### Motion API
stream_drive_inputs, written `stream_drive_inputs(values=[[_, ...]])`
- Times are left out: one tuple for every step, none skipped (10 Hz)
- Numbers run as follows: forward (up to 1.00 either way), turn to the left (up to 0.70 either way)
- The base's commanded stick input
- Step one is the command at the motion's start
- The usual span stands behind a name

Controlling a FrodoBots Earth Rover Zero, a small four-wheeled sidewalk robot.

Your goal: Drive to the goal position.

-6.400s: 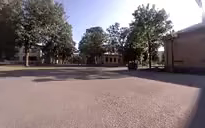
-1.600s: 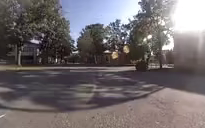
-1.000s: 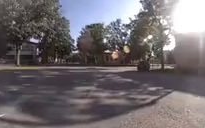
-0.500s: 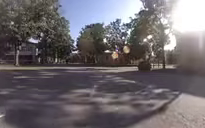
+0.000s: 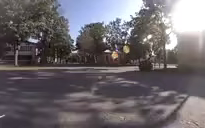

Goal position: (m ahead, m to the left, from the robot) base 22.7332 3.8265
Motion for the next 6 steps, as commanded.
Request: stream_drive_inputs(values=[[0.60,0.00],[0.60,0.00],[0.60,0.00],[0.60,0.00],[0.60,0.00],[0.60,0.00]])
